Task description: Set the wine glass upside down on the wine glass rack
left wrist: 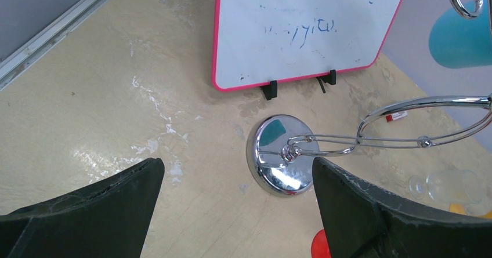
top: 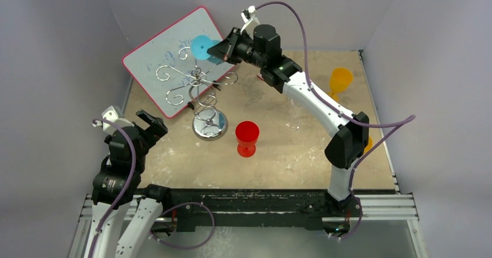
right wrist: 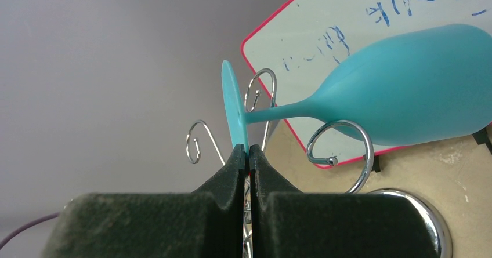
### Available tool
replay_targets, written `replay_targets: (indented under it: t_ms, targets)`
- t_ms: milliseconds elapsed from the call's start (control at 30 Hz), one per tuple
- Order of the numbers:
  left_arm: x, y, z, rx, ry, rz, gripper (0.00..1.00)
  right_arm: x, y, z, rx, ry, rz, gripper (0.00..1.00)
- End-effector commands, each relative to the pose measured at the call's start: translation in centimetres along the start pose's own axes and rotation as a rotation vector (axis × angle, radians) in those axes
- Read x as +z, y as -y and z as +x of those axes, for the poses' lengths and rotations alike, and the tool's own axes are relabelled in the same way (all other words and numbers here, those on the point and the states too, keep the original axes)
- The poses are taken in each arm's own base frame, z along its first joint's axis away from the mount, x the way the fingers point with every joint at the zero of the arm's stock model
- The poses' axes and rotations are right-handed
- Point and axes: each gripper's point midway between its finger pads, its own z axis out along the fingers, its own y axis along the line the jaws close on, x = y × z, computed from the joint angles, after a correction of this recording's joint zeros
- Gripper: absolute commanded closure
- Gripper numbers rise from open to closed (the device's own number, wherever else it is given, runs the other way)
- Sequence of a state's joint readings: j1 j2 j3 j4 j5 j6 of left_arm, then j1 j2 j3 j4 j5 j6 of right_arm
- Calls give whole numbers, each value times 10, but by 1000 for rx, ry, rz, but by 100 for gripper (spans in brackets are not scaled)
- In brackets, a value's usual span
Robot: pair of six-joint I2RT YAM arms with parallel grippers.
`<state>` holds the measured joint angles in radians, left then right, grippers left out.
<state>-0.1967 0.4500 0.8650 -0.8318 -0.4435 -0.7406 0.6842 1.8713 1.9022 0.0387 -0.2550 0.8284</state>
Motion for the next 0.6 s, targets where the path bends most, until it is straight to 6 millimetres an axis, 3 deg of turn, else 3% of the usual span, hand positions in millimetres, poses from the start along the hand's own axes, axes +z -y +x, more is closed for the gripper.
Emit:
replay_targets:
  t_ms: [0,567]
  targets:
    - [2,0,-7,-19,31,-7,1,-13,-32,-18,-15,28,-79,100]
    - [3,1,-5,-13,22,-7,1,-12,-20,-6,-14,-33,-30,100]
